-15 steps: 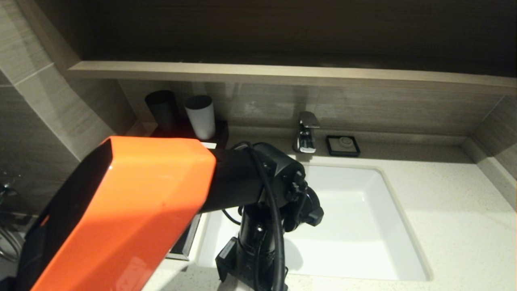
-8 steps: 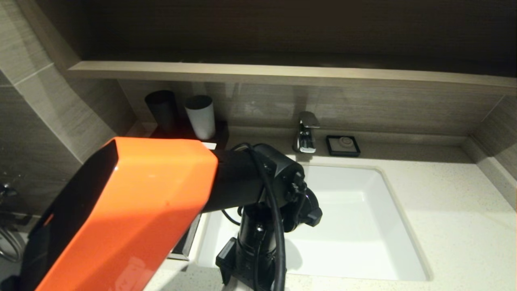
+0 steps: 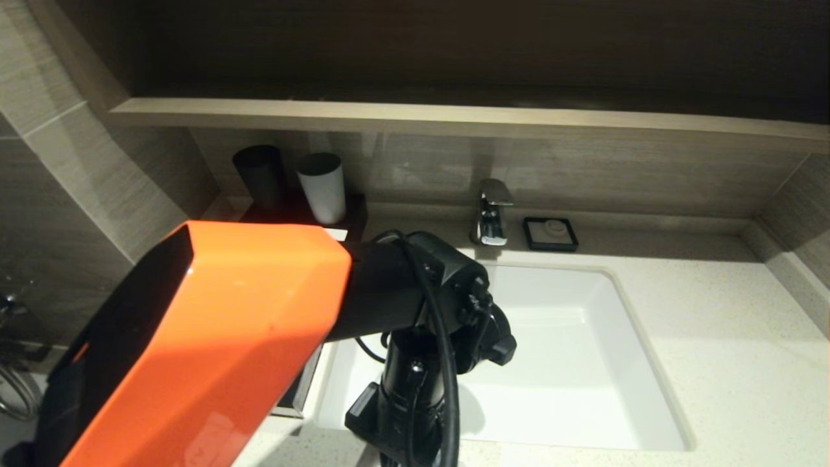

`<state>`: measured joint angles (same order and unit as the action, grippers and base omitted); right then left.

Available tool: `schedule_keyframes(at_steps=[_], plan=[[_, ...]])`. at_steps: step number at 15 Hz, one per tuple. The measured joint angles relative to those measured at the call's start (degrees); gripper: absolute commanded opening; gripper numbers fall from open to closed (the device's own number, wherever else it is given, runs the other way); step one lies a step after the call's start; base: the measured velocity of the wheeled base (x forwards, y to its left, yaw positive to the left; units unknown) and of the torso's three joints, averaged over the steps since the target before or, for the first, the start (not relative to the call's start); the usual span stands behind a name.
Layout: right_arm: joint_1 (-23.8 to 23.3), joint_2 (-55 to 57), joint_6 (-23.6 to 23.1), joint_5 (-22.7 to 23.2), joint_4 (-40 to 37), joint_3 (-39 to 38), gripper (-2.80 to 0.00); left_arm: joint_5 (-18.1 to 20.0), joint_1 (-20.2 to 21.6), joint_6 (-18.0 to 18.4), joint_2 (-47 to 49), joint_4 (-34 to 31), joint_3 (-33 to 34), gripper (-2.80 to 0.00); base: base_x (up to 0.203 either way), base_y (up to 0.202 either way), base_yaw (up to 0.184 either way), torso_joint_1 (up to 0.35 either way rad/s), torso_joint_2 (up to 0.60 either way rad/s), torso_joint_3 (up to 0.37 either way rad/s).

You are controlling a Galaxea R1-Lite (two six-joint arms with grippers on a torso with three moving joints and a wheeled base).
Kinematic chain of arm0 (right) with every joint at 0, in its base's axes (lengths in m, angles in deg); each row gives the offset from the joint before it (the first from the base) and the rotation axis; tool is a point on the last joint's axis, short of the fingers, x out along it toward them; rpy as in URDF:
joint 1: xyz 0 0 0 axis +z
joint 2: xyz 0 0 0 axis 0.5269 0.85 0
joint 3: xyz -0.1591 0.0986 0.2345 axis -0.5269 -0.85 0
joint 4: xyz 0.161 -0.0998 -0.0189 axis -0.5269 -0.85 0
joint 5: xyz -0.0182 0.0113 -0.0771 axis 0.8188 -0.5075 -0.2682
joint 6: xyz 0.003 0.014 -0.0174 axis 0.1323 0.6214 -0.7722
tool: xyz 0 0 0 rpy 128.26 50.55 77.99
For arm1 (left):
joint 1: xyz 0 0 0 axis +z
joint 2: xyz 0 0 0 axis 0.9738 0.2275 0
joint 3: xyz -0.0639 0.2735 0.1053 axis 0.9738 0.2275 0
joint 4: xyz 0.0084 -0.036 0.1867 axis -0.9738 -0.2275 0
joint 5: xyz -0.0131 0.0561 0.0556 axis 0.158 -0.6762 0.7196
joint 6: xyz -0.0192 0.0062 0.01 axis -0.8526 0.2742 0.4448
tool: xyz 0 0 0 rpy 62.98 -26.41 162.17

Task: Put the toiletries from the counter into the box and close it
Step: Pick up the bathroom toiletry

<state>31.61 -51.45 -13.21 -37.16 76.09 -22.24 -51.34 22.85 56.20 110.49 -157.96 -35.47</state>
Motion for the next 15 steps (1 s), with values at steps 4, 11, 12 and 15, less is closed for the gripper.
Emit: schedule_keyframes(at_steps=[4, 11, 12, 15], plan=[[0.00, 0.02, 0.00, 0.02, 0.02, 0.00, -2.80, -0.07, 0.00, 0.01, 0.00, -0.14, 0.02, -2.80, 0.000, 0.000, 0.000, 0.000, 0.00, 0.000], [0.00, 0.01, 0.02, 0.00, 0.06, 0.00, -2.80, -4.76, 0.59, -0.48, -2.61, 1.78, -0.23, -2.80, 0.000, 0.000, 0.000, 0.000, 0.00, 0.000], [0.00, 0.02, 0.02, 0.00, 0.02, 0.00, -2.80, -6.20, 0.77, -0.60, -3.41, 2.40, -0.23, -2.80, 0.000, 0.000, 0.000, 0.000, 0.00, 0.000], [0.00, 0.00, 0.02, 0.00, 0.02, 0.00, -2.80, -9.07, 2.41, -1.15, -6.59, 2.84, -0.26, -2.80, 0.000, 0.000, 0.000, 0.000, 0.00, 0.000]])
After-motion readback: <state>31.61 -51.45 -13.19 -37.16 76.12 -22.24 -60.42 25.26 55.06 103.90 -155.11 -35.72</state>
